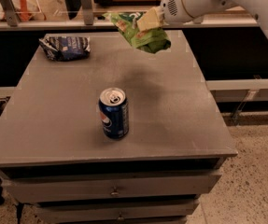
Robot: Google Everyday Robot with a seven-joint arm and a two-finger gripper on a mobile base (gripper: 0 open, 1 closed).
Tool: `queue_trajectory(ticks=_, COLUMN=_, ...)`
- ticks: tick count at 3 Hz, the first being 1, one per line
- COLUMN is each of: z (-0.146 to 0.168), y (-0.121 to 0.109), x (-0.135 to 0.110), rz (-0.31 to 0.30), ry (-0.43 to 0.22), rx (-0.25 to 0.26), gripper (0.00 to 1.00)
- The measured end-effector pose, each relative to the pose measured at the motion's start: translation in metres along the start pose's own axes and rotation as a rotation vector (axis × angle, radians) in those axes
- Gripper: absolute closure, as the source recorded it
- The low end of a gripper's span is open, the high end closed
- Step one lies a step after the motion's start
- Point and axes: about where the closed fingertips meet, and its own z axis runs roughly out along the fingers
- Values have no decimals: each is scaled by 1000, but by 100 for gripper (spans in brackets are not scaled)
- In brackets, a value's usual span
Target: Move green rice chip bag near pepsi can
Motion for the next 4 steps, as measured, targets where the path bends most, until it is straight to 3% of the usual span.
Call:
queue_trajectory(ticks=1, z=-19, y=18, x=18, rz=-86, ry=27, rx=-42, gripper=100)
queue_trajectory(ticks=3, z=-50, y=75, x=66, rz=-289, ry=108, rx=-206, gripper=100)
queue_trajectory(ticks=4, z=-55, y=95, x=87, rz=-358, ry=143, rx=-274, gripper=100)
